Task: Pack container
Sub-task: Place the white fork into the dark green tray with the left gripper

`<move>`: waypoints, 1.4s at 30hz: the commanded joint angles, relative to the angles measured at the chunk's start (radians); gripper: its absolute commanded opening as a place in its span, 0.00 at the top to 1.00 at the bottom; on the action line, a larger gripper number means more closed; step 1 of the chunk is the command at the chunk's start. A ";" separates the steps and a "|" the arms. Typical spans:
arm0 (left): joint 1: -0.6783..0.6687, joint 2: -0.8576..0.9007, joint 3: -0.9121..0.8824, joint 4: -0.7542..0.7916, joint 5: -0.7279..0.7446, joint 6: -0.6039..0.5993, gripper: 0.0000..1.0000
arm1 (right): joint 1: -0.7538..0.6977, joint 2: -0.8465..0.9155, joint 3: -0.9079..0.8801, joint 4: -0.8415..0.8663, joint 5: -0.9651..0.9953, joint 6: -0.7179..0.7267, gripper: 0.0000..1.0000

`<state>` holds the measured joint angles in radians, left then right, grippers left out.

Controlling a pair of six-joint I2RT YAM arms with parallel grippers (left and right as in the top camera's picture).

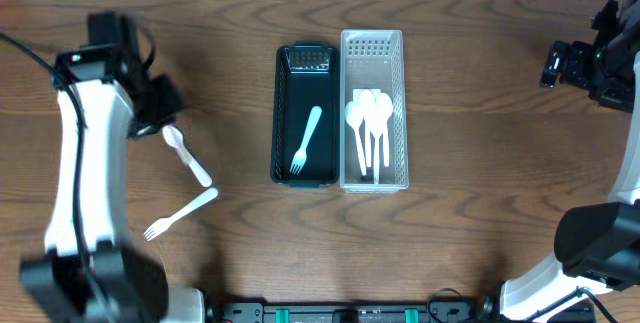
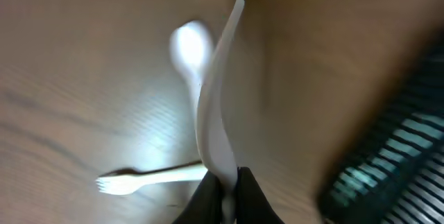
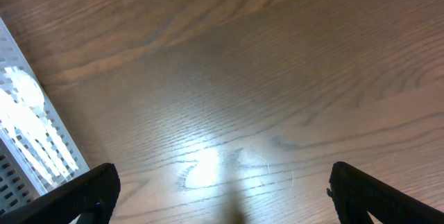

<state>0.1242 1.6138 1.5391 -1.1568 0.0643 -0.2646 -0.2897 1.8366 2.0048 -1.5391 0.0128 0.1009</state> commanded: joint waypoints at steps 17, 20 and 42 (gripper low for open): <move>-0.601 0.226 0.069 0.153 -0.004 -0.078 0.94 | 0.001 0.004 -0.006 -0.002 -0.002 -0.013 0.01; -0.591 0.317 0.069 0.157 -0.004 -0.077 0.94 | 0.001 0.004 -0.006 -0.003 -0.002 -0.013 0.01; -0.460 0.011 0.202 0.025 -0.350 0.064 0.47 | 0.001 0.004 -0.006 -0.005 -0.002 -0.013 0.01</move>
<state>-0.4061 1.7069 1.7218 -1.1137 -0.1585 -0.2108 -0.2897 1.8370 2.0033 -1.5444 0.0128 0.1009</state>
